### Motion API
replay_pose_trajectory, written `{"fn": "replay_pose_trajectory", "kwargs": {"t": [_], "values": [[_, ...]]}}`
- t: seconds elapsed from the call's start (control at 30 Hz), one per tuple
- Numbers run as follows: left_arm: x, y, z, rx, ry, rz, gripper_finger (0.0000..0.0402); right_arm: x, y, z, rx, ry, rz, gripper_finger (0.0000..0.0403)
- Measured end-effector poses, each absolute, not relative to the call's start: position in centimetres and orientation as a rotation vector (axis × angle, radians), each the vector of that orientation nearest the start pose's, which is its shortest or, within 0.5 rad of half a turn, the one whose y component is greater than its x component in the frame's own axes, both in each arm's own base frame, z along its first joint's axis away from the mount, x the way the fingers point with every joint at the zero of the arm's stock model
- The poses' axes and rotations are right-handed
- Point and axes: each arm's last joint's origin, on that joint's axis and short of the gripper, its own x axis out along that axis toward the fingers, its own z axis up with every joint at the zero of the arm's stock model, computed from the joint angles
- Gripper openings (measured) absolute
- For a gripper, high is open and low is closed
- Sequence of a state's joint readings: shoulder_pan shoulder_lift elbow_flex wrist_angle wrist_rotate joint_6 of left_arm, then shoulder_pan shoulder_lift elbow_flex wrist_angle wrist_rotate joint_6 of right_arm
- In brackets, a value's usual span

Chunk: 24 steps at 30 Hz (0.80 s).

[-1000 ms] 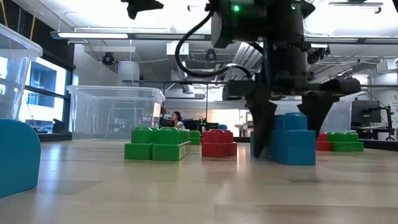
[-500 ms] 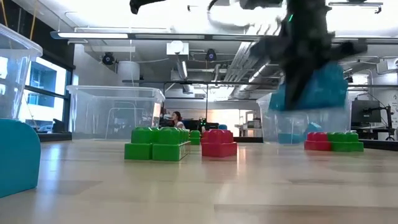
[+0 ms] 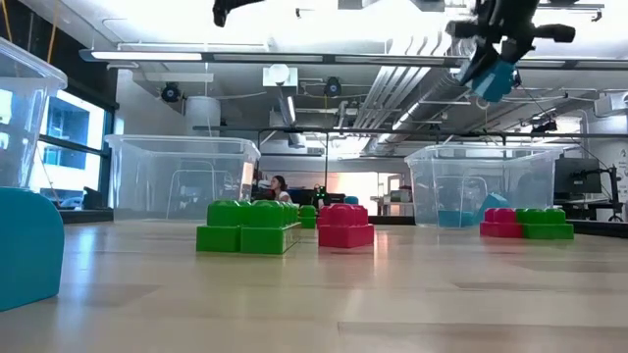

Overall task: Sort blocks
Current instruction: Put the blue game piece into the top right transparent bin

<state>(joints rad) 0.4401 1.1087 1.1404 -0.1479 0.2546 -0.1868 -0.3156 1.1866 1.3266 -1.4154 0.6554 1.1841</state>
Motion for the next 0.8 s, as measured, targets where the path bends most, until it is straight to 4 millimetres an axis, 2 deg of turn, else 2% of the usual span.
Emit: {"fn": "replay_pose_trajectory", "kwargs": {"t": [0.2, 0.43, 0.57, 0.63, 0.73, 0.8], "values": [[23.5, 9.1, 39.1, -0.364, 0.094, 0.161, 0.0168, 15.1, -13.1, 35.8, 0.557, 0.676, -1.571, 0.0043], [24.0, 7.6, 39.3, -0.403, 0.083, 0.098, 0.0168, 14.2, -18.2, 35.6, 0.529, 0.707, -1.497, 0.0125], [24.3, 6.7, 39.2, -0.411, 0.095, 0.094, 0.0168, 13.7, -19.5, 35.0, 0.550, 0.757, -1.454, 0.0170], [24.6, 6.5, 39.0, -0.393, 0.087, 0.163, 0.0168, 13.7, -19.7, 35.0, 0.551, 0.766, -1.418, 0.0186], [26.0, 7.1, 38.1, -0.376, 0.101, 0.279, 0.0168, 13.7, -19.0, 35.8, 0.563, 0.709, -1.319, 0.0197], [27.7, 8.2, 37.1, -0.401, 0.179, 0.306, 0.0166, 13.9, -18.0, 36.8, 0.562, 0.641, -1.251, 0.0199]]}}
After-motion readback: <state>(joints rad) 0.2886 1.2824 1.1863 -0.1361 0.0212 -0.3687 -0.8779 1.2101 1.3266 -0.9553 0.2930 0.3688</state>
